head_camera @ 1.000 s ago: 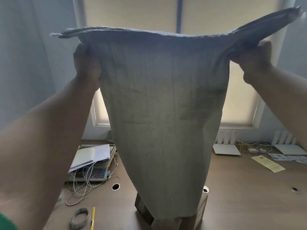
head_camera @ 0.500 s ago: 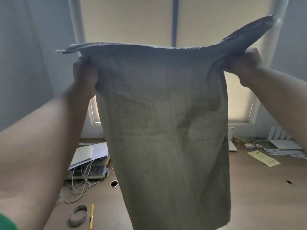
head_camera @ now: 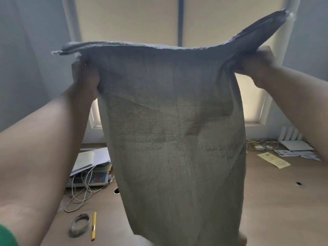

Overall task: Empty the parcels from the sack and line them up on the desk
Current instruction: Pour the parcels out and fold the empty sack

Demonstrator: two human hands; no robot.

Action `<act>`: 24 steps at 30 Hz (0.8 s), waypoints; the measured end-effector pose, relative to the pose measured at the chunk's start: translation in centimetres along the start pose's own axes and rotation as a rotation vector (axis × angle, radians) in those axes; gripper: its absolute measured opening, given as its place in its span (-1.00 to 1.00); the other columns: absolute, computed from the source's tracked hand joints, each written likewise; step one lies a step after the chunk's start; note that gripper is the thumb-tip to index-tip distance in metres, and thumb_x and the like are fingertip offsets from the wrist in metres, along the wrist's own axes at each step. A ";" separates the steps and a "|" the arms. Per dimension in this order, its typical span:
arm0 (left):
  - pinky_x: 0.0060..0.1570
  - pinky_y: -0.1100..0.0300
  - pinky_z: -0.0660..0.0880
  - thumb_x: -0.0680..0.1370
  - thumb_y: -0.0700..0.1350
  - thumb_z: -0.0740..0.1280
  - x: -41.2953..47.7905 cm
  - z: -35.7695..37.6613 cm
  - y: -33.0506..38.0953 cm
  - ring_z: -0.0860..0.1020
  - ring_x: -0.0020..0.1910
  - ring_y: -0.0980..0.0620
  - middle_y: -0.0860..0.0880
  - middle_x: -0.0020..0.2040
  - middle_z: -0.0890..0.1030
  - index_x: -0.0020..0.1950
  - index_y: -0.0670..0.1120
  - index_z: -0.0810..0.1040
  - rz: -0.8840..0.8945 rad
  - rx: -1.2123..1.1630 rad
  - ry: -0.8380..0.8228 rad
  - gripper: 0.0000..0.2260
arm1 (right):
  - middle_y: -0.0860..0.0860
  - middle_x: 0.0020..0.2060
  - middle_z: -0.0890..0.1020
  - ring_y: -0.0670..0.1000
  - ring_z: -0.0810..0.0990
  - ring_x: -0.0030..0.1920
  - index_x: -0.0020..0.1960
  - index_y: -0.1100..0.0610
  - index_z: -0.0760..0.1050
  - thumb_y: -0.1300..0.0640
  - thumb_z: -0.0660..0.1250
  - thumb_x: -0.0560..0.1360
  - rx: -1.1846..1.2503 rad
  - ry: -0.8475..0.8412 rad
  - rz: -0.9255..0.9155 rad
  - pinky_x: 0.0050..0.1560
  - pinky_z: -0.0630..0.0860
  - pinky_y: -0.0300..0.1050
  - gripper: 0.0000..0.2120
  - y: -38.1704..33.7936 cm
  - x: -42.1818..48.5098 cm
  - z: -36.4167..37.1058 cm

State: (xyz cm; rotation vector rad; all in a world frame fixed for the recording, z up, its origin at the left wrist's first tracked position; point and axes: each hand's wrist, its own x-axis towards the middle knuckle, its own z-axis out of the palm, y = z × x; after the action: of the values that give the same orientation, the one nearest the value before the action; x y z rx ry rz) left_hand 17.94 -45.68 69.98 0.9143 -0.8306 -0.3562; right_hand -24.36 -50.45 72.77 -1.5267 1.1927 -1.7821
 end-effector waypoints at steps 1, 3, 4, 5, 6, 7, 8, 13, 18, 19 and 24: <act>-0.08 0.18 0.66 0.61 -0.05 0.27 -0.2 -0.1 0.0 0.69 -0.02 0.11 0.02 0.04 0.71 0.20 -0.09 0.62 -0.010 0.018 -0.021 -0.76 | 0.21 0.07 0.71 0.15 0.72 -0.06 0.15 0.24 0.63 0.28 0.35 0.51 -0.002 0.000 0.021 -0.05 0.70 -0.02 -0.77 0.1 -0.3 0.0; -0.12 0.19 0.66 0.59 -0.13 0.28 -0.2 -0.2 -0.3 0.69 -0.04 0.11 0.01 0.03 0.72 0.19 -0.12 0.64 -0.005 0.023 -0.043 -0.76 | 0.19 0.06 0.71 0.18 0.73 0.01 0.16 0.23 0.63 0.30 0.33 0.51 -0.024 -0.005 0.041 -0.04 0.70 -0.02 -0.76 0.5 -0.6 -0.2; -0.15 0.20 0.66 0.59 -0.14 0.28 -0.3 -0.1 -0.2 0.70 -0.04 0.12 0.01 0.03 0.72 0.17 -0.13 0.64 0.002 0.013 -0.046 -0.78 | 0.17 0.05 0.72 0.16 0.73 0.01 0.17 0.22 0.63 0.30 0.32 0.52 -0.032 0.006 0.038 -0.06 0.71 -0.06 -0.75 0.5 -0.7 -0.3; -0.16 0.20 0.65 0.61 -0.14 0.28 -0.4 0.0 -0.1 0.70 -0.05 0.13 0.01 0.02 0.72 0.13 -0.11 0.65 0.013 0.002 -0.048 -0.81 | 0.16 0.04 0.72 0.14 0.74 0.00 0.17 0.21 0.63 0.29 0.32 0.52 -0.030 0.011 0.032 -0.09 0.71 -0.10 -0.75 0.5 -0.6 -0.5; -0.18 0.21 0.64 0.63 -0.14 0.27 -0.4 0.1 0.0 0.70 -0.09 0.15 0.02 -0.01 0.72 0.07 -0.10 0.65 0.012 -0.005 -0.054 -0.84 | 0.15 0.02 0.73 0.13 0.74 -0.02 0.18 0.20 0.63 0.29 0.33 0.51 -0.026 0.009 0.040 -0.10 0.71 -0.11 -0.74 0.6 -0.5 -0.6; -0.19 0.23 0.63 0.63 -0.15 0.27 -0.5 0.2 0.1 0.70 -0.13 0.17 0.03 -0.04 0.72 0.00 -0.08 0.65 0.023 -0.005 -0.060 -0.84 | 0.14 0.02 0.73 0.14 0.74 -0.02 0.18 0.20 0.64 0.28 0.34 0.50 -0.016 0.005 0.037 -0.10 0.71 -0.10 -0.73 0.6 -0.4 -0.6; -0.21 0.24 0.62 0.63 -0.16 0.27 -0.7 0.3 0.0 0.69 -0.16 0.19 0.03 -0.05 0.71 -0.02 -0.06 0.64 0.030 -0.006 -0.068 -0.85 | 0.14 0.02 0.73 0.15 0.74 -0.02 0.17 0.20 0.64 0.28 0.35 0.48 -0.016 0.002 0.033 -0.09 0.71 -0.08 -0.73 0.6 -0.4 -0.7; -0.08 0.12 0.67 0.57 -0.13 0.30 -0.4 0.0 -0.6 0.71 -0.04 0.08 -0.05 0.04 0.73 0.04 -0.08 0.64 0.021 0.036 -0.104 -0.86 | 0.13 0.06 0.72 0.13 0.73 0.01 0.21 0.17 0.62 0.29 0.36 0.51 -0.084 -0.072 0.027 -0.06 0.70 -0.07 -0.72 1.3 -0.2 -1.0; 0.13 -0.01 0.63 0.52 -0.09 0.31 -0.1 -0.1 -0.5 0.68 0.11 0.00 -0.08 0.12 0.71 0.02 -0.01 0.62 0.013 0.092 -0.116 -0.86 | 0.11 0.08 0.70 0.04 0.71 -0.11 0.25 0.15 0.59 0.27 0.33 0.52 -0.089 -0.127 0.011 -0.24 0.65 -0.22 -0.69 1.3 0.4 -1.2; 0.11 0.00 0.64 0.53 -0.08 0.32 -0.2 0.0 -0.4 0.69 0.08 0.01 -0.04 0.08 0.73 -0.02 -0.01 0.65 0.021 0.098 -0.100 -0.87 | 0.11 0.08 0.71 0.05 0.72 -0.09 0.25 0.15 0.59 0.26 0.33 0.52 -0.090 -0.124 0.010 -0.22 0.65 -0.21 -0.69 1.4 0.5 -1.2; 0.04 0.14 0.65 0.58 -0.03 0.30 -0.5 0.2 -0.2 0.68 0.03 0.11 0.09 0.03 0.72 0.06 0.01 0.67 -0.008 0.148 -0.093 -0.83 | 0.15 0.03 0.68 0.14 0.70 -0.06 0.22 0.23 0.59 0.19 0.34 0.56 -0.159 -0.172 0.023 -0.22 0.67 -0.19 -0.74 1.8 0.9 -1.7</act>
State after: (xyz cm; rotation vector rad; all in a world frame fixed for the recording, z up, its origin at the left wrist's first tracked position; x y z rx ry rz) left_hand 17.50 -45.61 69.60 1.0451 -0.9483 -0.3494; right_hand -26.51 -51.62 71.72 -1.7111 1.2856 -1.5376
